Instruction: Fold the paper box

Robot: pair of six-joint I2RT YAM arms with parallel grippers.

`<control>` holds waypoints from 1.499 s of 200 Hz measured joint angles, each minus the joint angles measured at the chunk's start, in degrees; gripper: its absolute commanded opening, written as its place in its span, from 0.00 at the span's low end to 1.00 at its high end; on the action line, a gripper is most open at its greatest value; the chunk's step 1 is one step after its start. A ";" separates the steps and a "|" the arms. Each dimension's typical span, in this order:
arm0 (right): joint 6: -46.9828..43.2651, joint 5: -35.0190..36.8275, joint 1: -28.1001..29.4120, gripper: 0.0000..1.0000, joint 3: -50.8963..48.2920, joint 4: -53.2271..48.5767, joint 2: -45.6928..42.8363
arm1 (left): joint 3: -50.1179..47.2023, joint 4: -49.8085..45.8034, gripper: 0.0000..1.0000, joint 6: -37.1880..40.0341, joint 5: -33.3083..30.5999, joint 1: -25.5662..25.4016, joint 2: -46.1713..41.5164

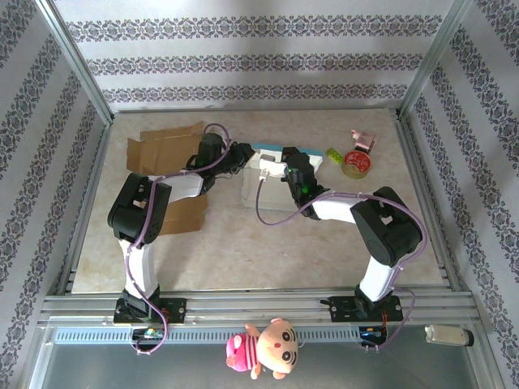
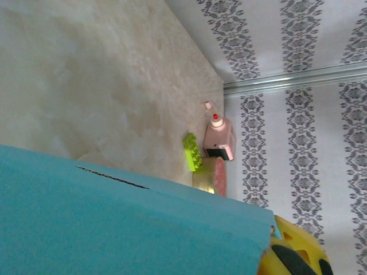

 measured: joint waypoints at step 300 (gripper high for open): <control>13.55 -6.12 -3.93 0.00 15.56 -29.46 1.97 | 12.17 -26.62 0.39 44.63 -22.95 -4.07 6.97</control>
